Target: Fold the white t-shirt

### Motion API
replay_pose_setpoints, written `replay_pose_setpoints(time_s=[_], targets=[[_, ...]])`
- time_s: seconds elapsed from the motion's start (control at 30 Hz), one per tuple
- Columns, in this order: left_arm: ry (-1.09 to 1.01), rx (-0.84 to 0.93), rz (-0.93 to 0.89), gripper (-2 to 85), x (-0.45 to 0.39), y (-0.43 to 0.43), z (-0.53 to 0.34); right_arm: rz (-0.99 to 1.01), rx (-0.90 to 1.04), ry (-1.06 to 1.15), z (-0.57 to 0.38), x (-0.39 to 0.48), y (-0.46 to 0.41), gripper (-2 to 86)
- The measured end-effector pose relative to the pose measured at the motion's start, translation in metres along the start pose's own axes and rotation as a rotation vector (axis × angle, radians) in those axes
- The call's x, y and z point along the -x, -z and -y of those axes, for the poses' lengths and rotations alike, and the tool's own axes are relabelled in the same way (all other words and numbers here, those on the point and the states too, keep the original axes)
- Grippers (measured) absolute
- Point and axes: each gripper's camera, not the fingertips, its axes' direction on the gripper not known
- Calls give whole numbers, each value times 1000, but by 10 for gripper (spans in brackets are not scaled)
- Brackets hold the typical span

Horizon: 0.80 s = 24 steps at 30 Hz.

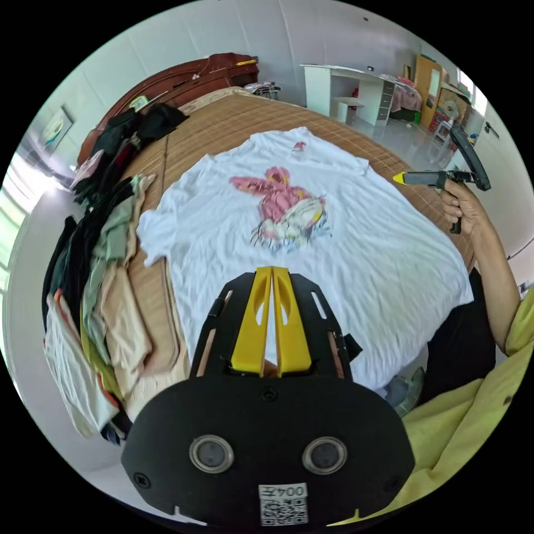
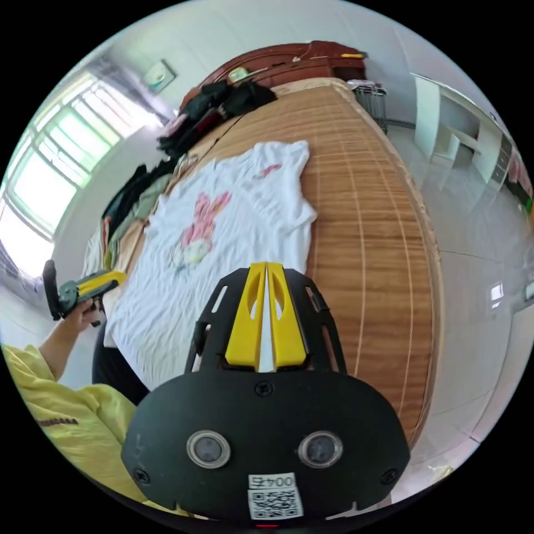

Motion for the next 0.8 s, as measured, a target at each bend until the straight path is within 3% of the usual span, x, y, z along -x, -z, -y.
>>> replay_pose_setpoints(time_s=[0.2,0.27,0.37,0.8], targets=[[118,41,14,9,20,-11,-69,-185,101,94,-82,108,-29,-5],[106,94,14,8,20,-27,-77,-293,50,146,-101,136,-37,-6],[169,28,-31,7,32,-28,-91,-357,27,153,-106,156,-49,-6],[430,-212,-200,8,121,4,-132,-138,107,72,-93,226,-49,29]])
